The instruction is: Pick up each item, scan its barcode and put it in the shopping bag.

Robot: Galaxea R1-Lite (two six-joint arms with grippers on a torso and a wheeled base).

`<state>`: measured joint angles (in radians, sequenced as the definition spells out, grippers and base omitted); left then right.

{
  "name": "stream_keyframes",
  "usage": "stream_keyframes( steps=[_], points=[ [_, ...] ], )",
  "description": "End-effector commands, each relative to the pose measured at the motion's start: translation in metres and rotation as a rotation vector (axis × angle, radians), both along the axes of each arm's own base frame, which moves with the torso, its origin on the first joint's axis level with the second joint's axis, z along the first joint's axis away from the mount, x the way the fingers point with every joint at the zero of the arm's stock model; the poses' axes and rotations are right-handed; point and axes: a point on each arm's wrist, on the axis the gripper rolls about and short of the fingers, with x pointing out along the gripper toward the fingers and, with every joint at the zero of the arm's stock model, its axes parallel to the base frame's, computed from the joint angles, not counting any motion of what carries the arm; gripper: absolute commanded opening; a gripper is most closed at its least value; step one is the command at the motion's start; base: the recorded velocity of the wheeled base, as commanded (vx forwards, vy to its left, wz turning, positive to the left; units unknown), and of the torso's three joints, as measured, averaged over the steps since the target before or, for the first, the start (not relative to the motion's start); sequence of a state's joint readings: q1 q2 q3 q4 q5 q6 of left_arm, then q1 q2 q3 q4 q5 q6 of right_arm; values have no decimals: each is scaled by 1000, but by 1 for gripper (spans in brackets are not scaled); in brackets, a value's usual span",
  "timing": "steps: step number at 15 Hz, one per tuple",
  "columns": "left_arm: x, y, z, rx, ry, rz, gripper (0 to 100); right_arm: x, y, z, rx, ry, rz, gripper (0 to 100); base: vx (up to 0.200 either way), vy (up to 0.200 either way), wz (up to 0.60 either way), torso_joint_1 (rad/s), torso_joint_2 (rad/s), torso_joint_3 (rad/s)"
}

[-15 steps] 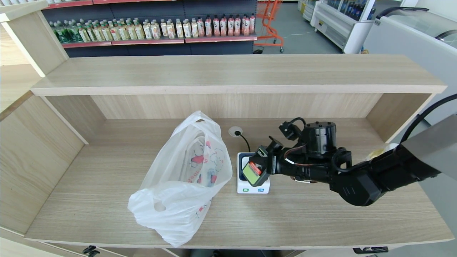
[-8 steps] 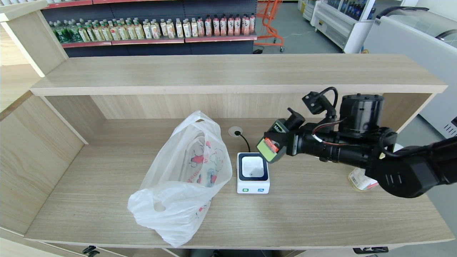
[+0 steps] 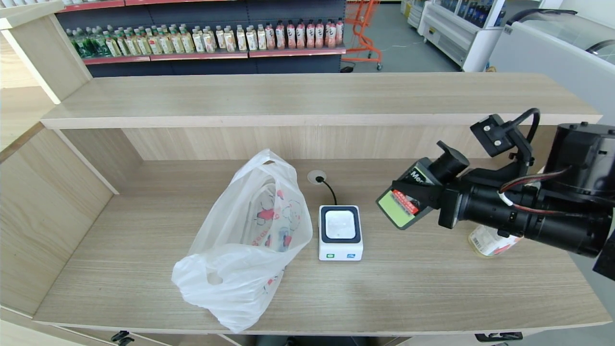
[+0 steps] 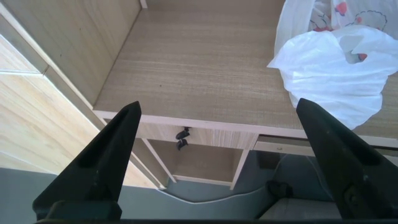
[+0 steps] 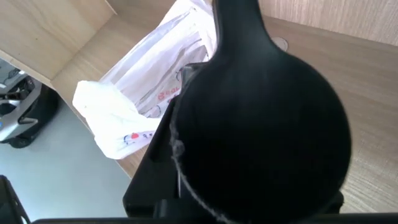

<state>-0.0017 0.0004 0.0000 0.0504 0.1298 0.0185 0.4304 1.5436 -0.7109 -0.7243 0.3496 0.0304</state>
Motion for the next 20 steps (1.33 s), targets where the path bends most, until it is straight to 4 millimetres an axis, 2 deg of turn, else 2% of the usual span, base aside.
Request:
stream_keyframes(
  steps=[1, 3, 6, 11, 16, 20],
  points=[
    [0, 0, 0, 0, 1, 1, 100, -11, -5, 9, 17, -32, 2, 0, 0, 0, 0, 0, 0, 0],
    [0, 0, 0, 0, 1, 1, 100, -13, -6, 10, 19, -34, 1, 0, 0, 0, 0, 0, 0, 0],
    [0, 0, 0, 0, 1, 1, 100, -21, -3, 7, 25, -15, 21, 0, -200, 0, 0, 1, 2, -1],
    [0, 0, 0, 4, 0, 1, 100, -33, 3, 10, 98, 83, 52, 0, 0, 0, 0, 0, 0, 0],
    [0, 0, 0, 3, 0, 1, 100, -33, 6, 20, 200, 230, 43, 0, 0, 200, 0, 13, 7, 2],
    [0, 0, 0, 0, 1, 1, 100, -20, 11, 16, 188, 256, 20, 0, 0, 200, 0, 0, 2, 4]
  ],
)
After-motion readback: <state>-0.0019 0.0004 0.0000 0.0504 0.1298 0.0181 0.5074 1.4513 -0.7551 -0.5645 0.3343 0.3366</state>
